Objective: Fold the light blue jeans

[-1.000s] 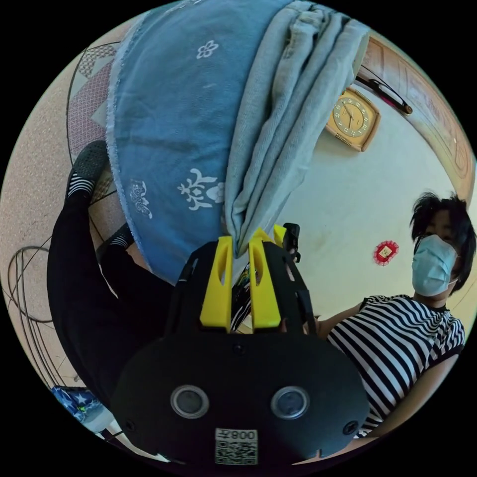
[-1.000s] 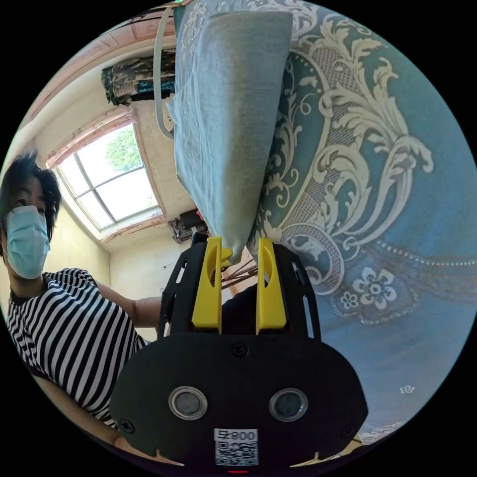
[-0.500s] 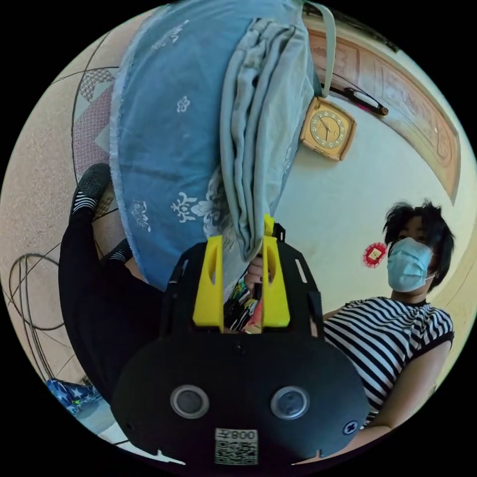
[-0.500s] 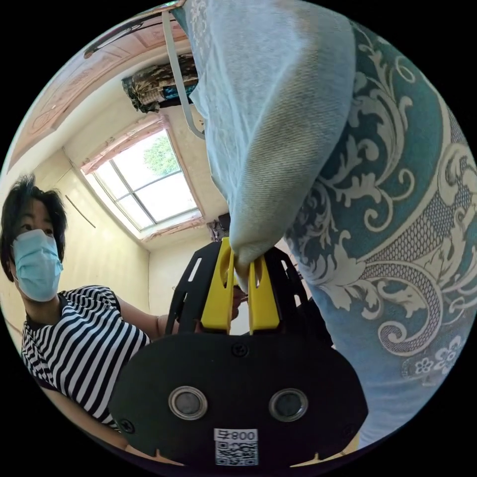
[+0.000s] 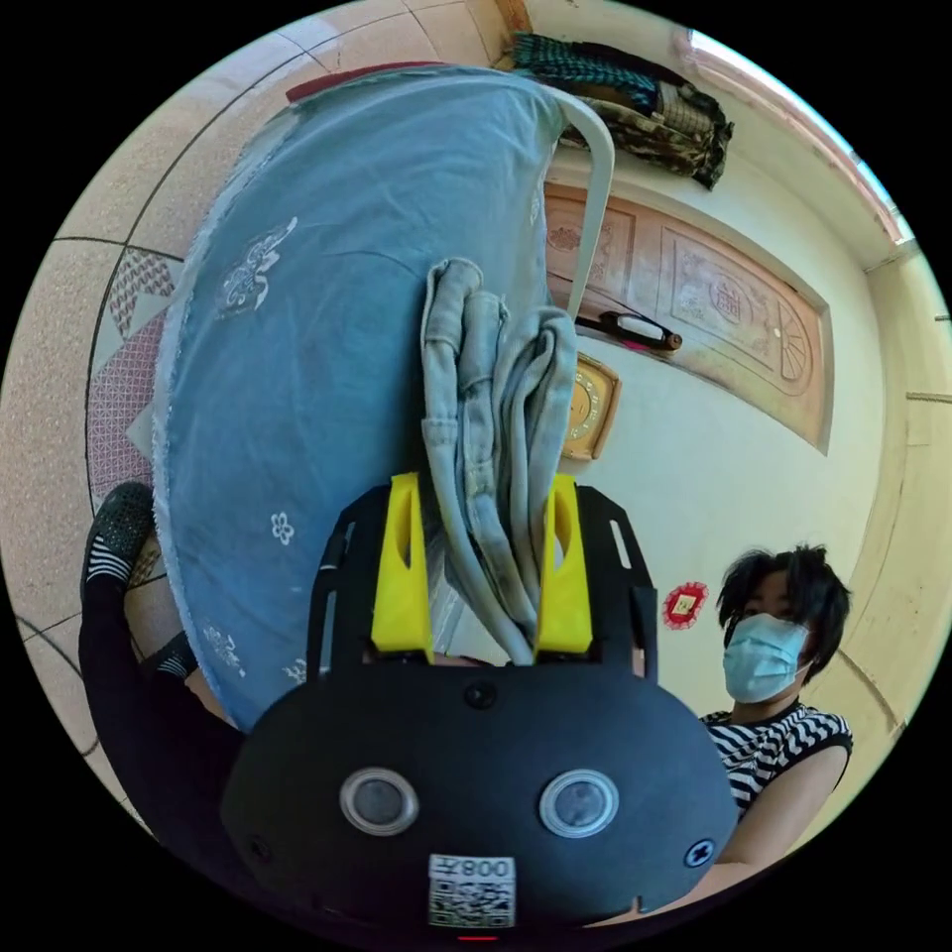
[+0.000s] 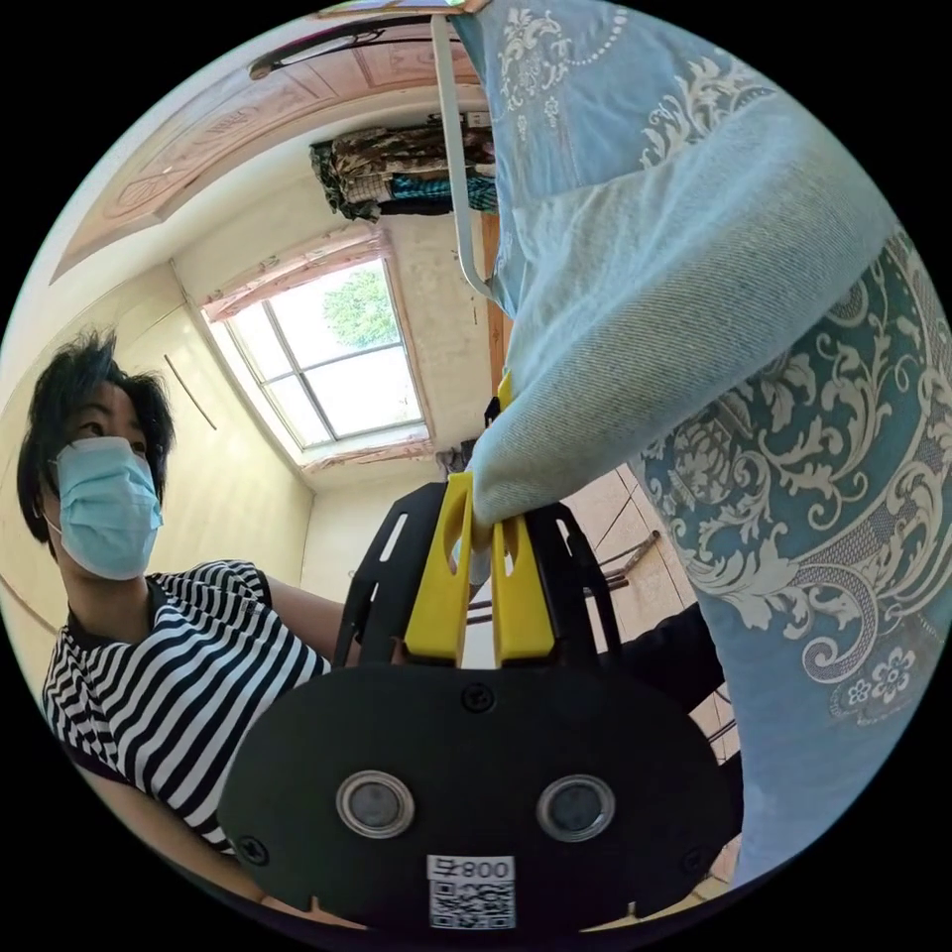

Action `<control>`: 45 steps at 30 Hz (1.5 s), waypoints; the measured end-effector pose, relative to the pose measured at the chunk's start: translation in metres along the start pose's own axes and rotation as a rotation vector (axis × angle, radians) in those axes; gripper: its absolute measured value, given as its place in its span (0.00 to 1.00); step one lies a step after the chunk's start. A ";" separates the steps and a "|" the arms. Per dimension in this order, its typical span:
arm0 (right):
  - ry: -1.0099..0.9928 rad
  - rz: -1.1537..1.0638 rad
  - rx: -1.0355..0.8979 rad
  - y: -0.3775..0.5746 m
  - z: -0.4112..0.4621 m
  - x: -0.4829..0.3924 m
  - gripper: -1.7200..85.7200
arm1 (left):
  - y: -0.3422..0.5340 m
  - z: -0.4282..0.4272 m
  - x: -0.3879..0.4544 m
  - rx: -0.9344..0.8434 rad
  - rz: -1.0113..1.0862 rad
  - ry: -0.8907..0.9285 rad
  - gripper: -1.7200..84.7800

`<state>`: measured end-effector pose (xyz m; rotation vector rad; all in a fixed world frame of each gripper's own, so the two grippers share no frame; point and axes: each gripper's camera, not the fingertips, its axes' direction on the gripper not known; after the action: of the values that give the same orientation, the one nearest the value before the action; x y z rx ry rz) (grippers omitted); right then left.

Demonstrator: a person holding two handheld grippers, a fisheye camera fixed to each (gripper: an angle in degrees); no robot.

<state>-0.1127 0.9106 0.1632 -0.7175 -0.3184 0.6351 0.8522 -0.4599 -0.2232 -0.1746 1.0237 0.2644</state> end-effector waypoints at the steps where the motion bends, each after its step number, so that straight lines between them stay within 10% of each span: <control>1: 0.006 -0.001 -0.004 0.005 0.000 -0.003 0.02 | 0.002 0.007 -0.003 0.023 -0.006 0.021 0.16; 25: -0.078 -0.075 0.293 0.423 -0.117 -0.141 0.02 | 0.250 0.332 0.110 -0.483 0.255 -0.236 0.11; 45: -0.143 -0.021 1.181 0.928 -0.148 -0.195 0.02 | 0.552 0.753 0.040 -1.373 0.437 -0.391 0.11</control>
<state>-0.5886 1.2475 -0.5988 0.4622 -0.0404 0.7251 1.3233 0.2731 0.1161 -1.0916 0.3258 1.3283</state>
